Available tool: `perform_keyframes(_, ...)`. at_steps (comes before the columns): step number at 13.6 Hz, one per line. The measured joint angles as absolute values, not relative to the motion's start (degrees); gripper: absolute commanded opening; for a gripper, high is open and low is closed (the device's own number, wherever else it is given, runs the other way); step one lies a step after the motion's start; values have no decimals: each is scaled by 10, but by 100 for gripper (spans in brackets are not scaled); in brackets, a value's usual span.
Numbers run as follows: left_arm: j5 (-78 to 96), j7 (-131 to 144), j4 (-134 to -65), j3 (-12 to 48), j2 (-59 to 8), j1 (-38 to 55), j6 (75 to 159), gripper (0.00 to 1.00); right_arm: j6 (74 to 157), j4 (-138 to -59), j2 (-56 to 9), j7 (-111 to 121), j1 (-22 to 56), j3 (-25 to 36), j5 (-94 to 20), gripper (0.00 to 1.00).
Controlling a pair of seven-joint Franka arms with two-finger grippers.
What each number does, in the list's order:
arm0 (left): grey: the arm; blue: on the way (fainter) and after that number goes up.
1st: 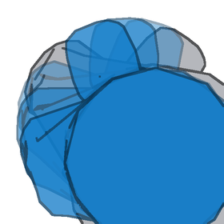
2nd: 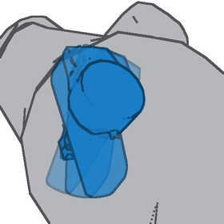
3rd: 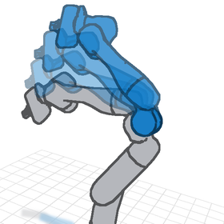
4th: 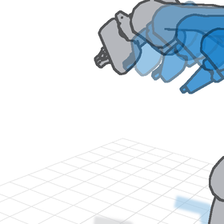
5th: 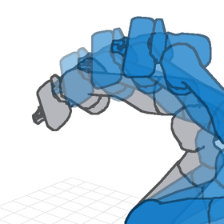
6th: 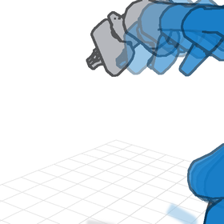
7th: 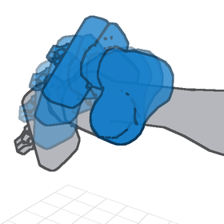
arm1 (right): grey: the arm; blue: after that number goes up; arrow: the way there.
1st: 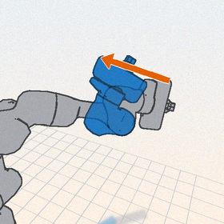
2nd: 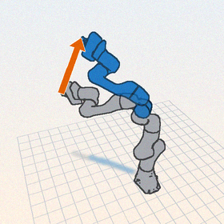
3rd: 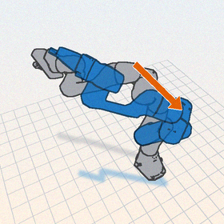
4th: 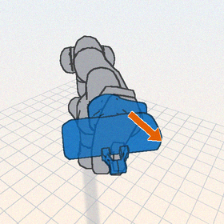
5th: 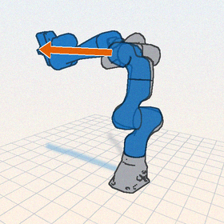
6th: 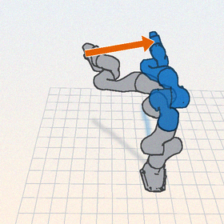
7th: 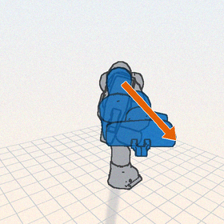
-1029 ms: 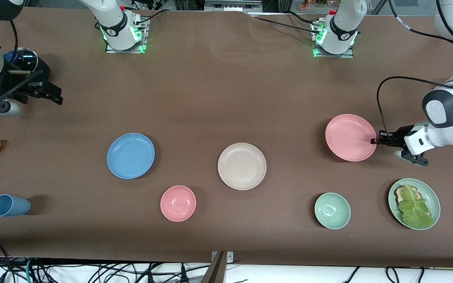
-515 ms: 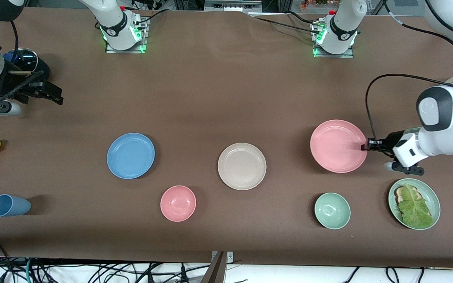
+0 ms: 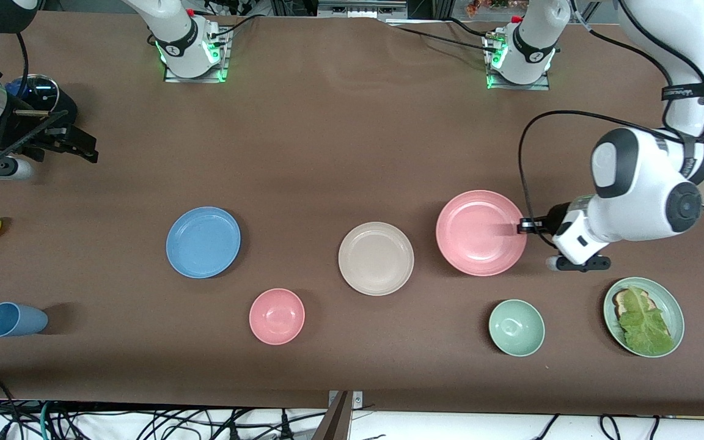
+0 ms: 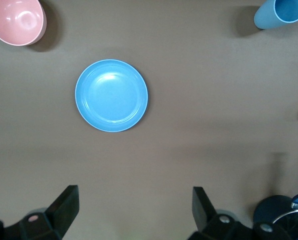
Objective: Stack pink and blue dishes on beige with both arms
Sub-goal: 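Slide the pink plate with the left gripper onto the beige plate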
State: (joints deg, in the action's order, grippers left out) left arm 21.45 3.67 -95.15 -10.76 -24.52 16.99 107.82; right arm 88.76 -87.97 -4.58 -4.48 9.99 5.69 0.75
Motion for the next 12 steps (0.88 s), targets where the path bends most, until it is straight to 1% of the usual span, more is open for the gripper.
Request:
perform_keyframes(4, 215, 137, -932, -107, -262, 217, 1079, 0, 888, -880, -46, -45, 100, 57, 8, 100)
perform_keyframes(9, 215, 259, -893, -106, -301, 267, 1082, 0, 888, -880, -46, -45, 100, 57, 8, 100)
perform_keyframes(12, 215, 315, -878, -106, -324, 300, 1111, 0, 887, -880, -46, -45, 100, 58, 8, 100)
